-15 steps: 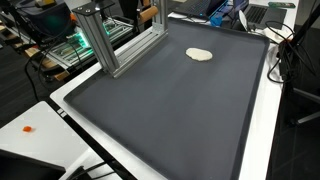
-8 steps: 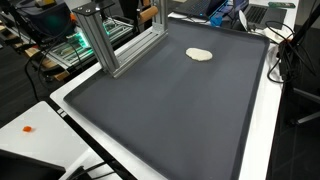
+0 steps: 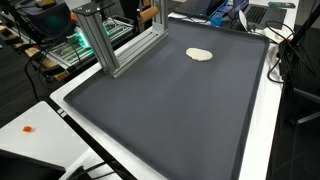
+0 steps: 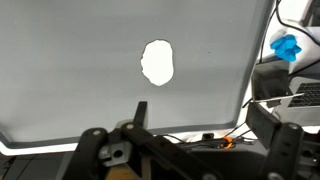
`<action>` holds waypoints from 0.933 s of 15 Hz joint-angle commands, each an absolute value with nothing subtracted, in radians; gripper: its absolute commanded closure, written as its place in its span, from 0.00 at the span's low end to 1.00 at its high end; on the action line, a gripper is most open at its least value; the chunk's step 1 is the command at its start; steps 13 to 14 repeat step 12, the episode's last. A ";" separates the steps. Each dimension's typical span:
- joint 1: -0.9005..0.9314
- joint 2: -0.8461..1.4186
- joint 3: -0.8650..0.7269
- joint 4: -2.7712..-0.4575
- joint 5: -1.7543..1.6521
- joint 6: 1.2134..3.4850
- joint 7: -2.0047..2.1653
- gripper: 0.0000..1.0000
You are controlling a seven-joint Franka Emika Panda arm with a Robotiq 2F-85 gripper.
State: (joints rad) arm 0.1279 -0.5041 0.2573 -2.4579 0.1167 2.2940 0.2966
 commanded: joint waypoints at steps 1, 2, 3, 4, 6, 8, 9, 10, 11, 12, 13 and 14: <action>0.102 -0.426 0.294 -2.431 0.054 2.339 0.379 0.00; 0.101 -0.411 0.297 -2.427 0.042 2.348 0.393 0.00; 0.124 -0.446 0.270 -2.444 0.068 2.330 0.356 0.00; 0.124 -0.433 0.271 -2.439 0.064 2.331 0.359 0.00; 0.124 -0.431 0.269 -2.436 0.064 2.331 0.358 0.00; 0.124 -0.432 0.269 -2.434 0.064 2.331 0.358 0.00; 0.125 -0.432 0.269 -2.434 0.064 2.331 0.358 0.00; 0.125 -0.432 0.269 -2.434 0.064 2.331 0.358 0.00; 0.125 -0.432 0.269 -2.434 0.064 2.331 0.358 0.00; 0.125 -0.433 0.269 -2.434 0.064 2.331 0.358 0.00; 0.125 -0.433 0.269 -2.434 0.064 2.331 0.358 0.00; 0.125 -0.433 0.269 -2.434 0.064 2.331 0.358 0.00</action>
